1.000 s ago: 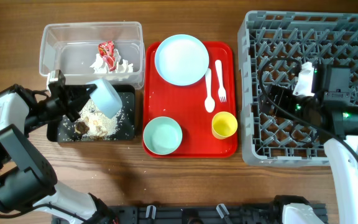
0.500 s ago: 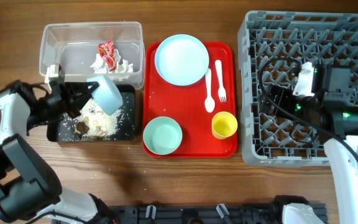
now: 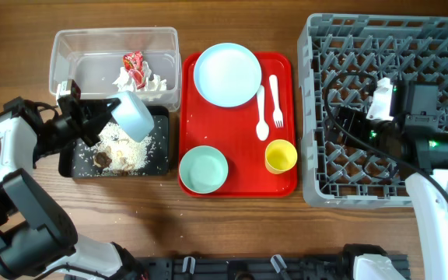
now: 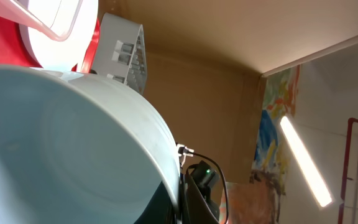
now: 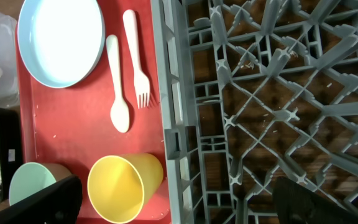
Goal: Sort waste into correct bins and load items into the dishwasher rack
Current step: 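Lift the bowl over the black tray and tip out the rice, then return the emptied bowl to the red tray with the left gripper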
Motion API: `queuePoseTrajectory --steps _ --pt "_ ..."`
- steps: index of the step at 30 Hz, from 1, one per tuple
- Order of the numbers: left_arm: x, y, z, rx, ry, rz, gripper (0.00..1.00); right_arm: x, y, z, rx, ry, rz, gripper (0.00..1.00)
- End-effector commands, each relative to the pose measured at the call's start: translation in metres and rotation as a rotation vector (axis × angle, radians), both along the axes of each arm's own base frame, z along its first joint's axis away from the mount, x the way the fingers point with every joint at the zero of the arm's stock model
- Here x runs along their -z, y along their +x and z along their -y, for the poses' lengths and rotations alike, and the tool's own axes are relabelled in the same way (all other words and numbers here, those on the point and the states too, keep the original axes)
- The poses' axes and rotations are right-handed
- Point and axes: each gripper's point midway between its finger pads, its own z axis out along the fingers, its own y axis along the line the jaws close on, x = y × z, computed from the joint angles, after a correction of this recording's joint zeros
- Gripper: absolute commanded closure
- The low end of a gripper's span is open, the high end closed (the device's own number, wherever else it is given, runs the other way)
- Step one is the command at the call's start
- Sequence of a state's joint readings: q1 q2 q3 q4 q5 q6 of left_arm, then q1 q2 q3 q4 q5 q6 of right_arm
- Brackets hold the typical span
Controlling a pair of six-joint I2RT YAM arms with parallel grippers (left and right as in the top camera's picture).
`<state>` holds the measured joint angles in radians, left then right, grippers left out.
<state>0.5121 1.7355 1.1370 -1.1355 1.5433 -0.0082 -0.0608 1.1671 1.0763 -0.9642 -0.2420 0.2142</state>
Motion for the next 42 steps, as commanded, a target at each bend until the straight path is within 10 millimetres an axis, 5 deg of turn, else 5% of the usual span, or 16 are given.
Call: queuePoseTrajectory --steps 1,8,17,21,30,38,42 --pt "-0.022 0.002 0.007 0.019 -0.004 0.062 0.96 -0.006 0.004 0.002 -0.015 -0.018 0.016 0.0" --pt "-0.052 0.005 0.032 0.105 0.111 0.226 0.96 -0.004 0.002 0.002 -0.02 -0.02 0.007 0.0" --pt "-0.054 0.007 0.057 0.186 0.296 0.264 0.96 -0.005 0.002 0.002 -0.02 -0.02 0.011 0.0" --pt "-0.037 0.017 0.098 0.287 0.556 0.254 0.96 -0.005 0.003 0.002 -0.018 -0.02 0.014 0.0" --pt "0.044 0.031 0.186 0.357 1.313 0.299 0.96 -0.004 0.002 0.002 -0.019 -0.02 0.007 0.0" --pt "0.104 0.017 0.247 0.485 1.538 0.379 0.96 -0.004 0.002 0.002 -0.019 -0.019 0.007 0.0" --pt "0.129 0.007 0.259 0.556 1.553 0.366 0.96 -0.004 0.001 0.002 -0.019 -0.019 0.003 0.0"
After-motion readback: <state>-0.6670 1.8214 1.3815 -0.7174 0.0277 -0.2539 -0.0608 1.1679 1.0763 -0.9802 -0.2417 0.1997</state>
